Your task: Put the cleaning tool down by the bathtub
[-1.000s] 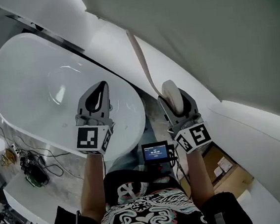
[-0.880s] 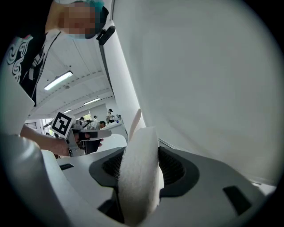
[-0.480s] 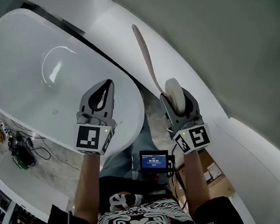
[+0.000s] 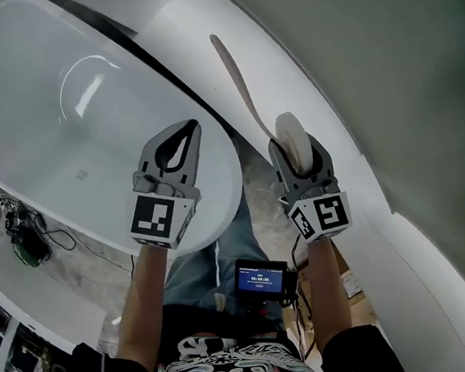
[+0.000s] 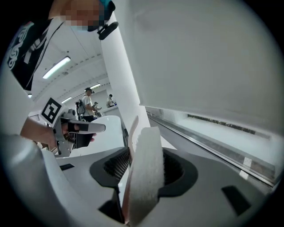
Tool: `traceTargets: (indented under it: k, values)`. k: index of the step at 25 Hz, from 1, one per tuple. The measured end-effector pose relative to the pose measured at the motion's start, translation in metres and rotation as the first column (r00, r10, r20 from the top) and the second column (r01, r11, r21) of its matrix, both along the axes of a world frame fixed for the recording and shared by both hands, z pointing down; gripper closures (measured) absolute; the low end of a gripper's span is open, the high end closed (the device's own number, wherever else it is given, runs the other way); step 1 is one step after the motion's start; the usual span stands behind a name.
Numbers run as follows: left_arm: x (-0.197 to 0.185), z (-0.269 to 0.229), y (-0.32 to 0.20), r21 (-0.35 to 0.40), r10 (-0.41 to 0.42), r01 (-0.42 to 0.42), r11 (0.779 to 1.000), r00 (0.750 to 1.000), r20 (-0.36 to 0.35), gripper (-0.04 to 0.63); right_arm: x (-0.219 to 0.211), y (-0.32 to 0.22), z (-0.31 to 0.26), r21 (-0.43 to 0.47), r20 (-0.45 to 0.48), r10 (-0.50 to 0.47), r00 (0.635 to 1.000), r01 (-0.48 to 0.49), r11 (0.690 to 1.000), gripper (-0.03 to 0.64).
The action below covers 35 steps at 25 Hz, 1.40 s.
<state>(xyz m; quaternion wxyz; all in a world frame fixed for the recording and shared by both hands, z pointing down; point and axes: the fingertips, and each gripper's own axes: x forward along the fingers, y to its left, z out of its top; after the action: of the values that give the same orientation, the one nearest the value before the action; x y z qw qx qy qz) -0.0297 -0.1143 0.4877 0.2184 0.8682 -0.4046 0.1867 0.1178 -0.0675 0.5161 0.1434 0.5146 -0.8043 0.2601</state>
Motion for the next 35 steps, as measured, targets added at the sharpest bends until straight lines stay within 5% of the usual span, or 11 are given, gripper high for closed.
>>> traceTargets:
  k: [16, 35]
  values:
    - [0.010, 0.102, -0.017, -0.048, -0.015, 0.015, 0.999, 1.000, 0.003, 0.578, 0.015, -0.019, 0.110, -0.031, -0.039, -0.004, 0.999, 0.003, 1.000, 0.391]
    - [-0.004, 0.160, -0.025, -0.108, -0.106, 0.109, 0.988, 0.994, 0.028, 0.578, 0.015, -0.030, 0.176, -0.060, -0.079, -0.038, 0.996, 0.033, 0.998, 0.394]
